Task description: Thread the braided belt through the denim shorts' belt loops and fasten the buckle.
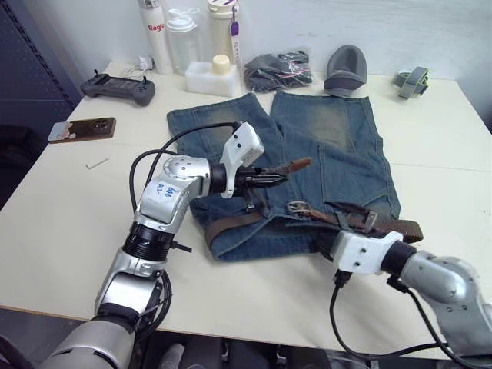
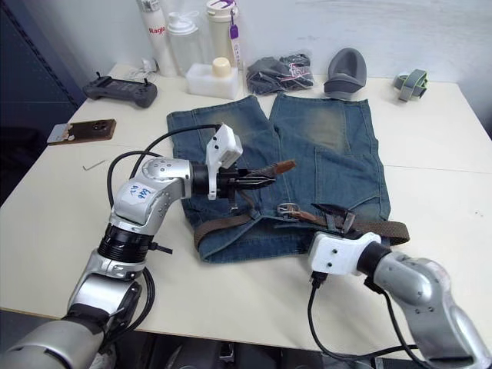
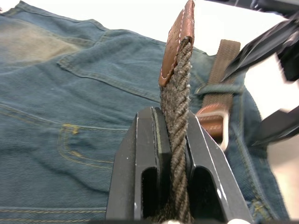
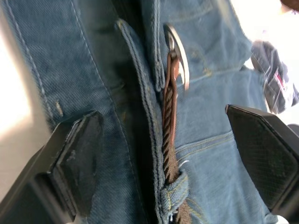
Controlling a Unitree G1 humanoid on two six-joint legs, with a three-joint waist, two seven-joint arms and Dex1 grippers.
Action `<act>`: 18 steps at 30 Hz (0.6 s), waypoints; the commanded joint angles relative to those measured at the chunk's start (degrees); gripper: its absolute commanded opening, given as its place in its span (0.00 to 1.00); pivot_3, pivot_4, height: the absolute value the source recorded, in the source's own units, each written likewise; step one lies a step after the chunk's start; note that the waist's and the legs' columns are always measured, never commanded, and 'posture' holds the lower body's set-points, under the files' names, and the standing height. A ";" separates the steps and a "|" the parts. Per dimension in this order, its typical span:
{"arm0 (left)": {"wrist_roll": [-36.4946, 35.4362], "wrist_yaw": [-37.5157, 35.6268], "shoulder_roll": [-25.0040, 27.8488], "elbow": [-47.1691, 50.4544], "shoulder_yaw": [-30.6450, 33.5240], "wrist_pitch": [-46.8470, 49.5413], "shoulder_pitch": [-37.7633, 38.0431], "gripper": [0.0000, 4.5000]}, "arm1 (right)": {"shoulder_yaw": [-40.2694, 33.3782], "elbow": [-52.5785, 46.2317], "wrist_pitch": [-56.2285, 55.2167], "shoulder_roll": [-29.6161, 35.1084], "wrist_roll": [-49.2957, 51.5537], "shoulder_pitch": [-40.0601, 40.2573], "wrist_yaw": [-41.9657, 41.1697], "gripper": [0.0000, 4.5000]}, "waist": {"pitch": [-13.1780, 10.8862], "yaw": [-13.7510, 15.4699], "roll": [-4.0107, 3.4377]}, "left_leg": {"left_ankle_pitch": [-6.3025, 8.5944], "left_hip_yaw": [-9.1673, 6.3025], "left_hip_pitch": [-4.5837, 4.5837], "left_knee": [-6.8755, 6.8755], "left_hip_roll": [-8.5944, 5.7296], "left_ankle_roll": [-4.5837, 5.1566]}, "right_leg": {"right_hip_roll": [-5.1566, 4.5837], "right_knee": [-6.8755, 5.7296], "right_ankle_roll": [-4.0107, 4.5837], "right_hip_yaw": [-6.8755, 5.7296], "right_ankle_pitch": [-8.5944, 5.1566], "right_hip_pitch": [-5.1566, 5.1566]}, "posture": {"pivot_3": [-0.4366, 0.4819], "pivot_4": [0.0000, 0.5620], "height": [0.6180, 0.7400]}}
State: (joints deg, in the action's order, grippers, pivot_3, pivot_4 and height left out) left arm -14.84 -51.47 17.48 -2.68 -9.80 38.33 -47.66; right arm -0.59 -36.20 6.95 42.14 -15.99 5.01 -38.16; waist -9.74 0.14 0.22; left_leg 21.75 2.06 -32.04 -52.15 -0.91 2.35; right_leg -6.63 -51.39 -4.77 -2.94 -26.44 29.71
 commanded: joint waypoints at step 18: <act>-1.25 2.14 2.36 1.55 0.62 -0.85 5.45 0.00 | 1.68 4.23 4.17 -11.40 0.87 -5.63 7.14 0.01 | 0.00 -0.24 0.00 | -0.01 0.01 0.02 -0.01 0.00 -0.02 | 0.01 -0.12 0.00 0.02 0.00 0.06 | 0.48 0.27 0.31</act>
State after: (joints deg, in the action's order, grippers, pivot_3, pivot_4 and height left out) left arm -15.04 -49.26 19.49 -2.81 -9.79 37.33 -42.60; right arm 3.11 -30.05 10.03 31.72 -17.65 0.44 -32.34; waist -9.74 -0.10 0.21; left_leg 21.74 2.07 -32.02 -52.16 -0.90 2.33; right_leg -6.62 -51.52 -4.77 -2.91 -26.44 29.78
